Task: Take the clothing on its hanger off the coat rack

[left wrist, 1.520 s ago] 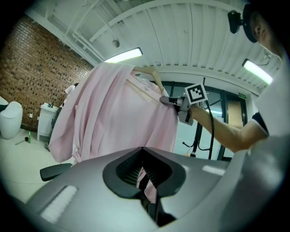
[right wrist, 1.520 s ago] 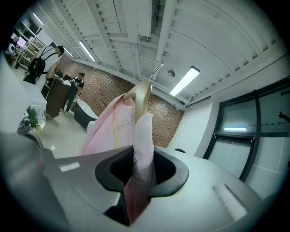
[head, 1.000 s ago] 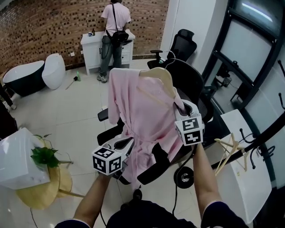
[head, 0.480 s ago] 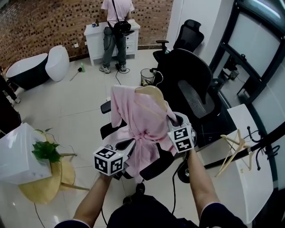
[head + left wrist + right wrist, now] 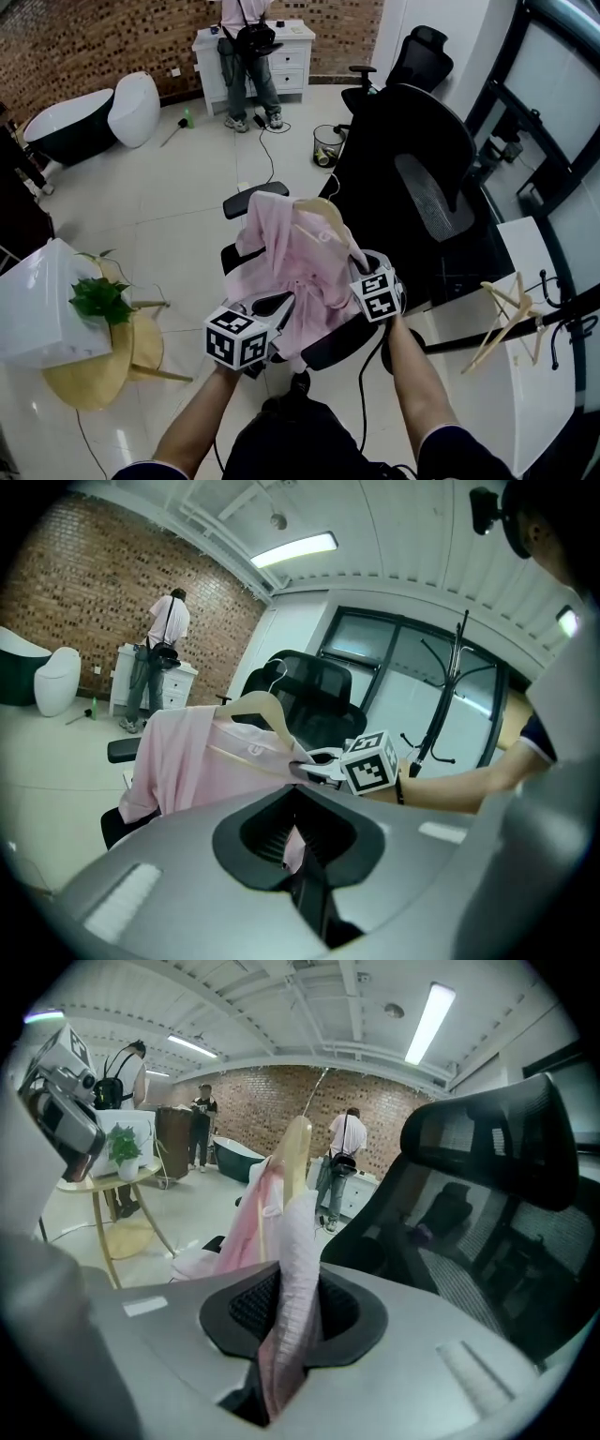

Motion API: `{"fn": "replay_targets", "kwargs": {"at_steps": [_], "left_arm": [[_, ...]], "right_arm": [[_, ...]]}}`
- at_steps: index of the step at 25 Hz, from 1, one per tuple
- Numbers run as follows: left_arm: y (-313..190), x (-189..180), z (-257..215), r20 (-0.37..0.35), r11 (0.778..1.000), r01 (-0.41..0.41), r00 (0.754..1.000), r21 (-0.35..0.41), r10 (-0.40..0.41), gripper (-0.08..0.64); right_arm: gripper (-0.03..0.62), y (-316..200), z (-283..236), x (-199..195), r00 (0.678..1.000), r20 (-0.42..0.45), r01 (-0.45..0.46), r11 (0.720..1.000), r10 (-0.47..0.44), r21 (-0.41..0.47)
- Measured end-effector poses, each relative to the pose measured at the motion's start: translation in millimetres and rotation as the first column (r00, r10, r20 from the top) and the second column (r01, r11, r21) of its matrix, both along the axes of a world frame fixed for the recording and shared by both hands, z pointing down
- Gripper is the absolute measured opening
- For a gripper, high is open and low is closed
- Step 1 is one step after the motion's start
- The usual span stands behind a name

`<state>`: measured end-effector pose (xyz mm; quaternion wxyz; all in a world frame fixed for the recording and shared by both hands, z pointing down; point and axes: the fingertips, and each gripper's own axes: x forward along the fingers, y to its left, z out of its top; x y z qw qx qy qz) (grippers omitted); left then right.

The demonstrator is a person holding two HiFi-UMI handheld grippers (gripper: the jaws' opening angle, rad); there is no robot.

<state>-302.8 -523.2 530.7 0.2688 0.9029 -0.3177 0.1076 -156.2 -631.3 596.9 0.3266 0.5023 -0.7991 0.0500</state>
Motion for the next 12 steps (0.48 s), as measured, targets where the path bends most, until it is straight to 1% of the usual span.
{"fn": "replay_targets", "kwargs": {"at_steps": [6,12], "left_arm": [[2,3,16,0.004,0.999,0.008,1.000,-0.032,-0.008,0.012],[5,10,30,-0.004,0.997,0.017,1.000,-0.072,-0.017,0.012]], "right_arm": [[0.049,-9,46,-12,1.000,0.017,0.006,0.996,-0.005,-0.091],[0.044,-12,86,-23,0.998,0.060,-0.005,0.982,0.016,-0.190]]}}
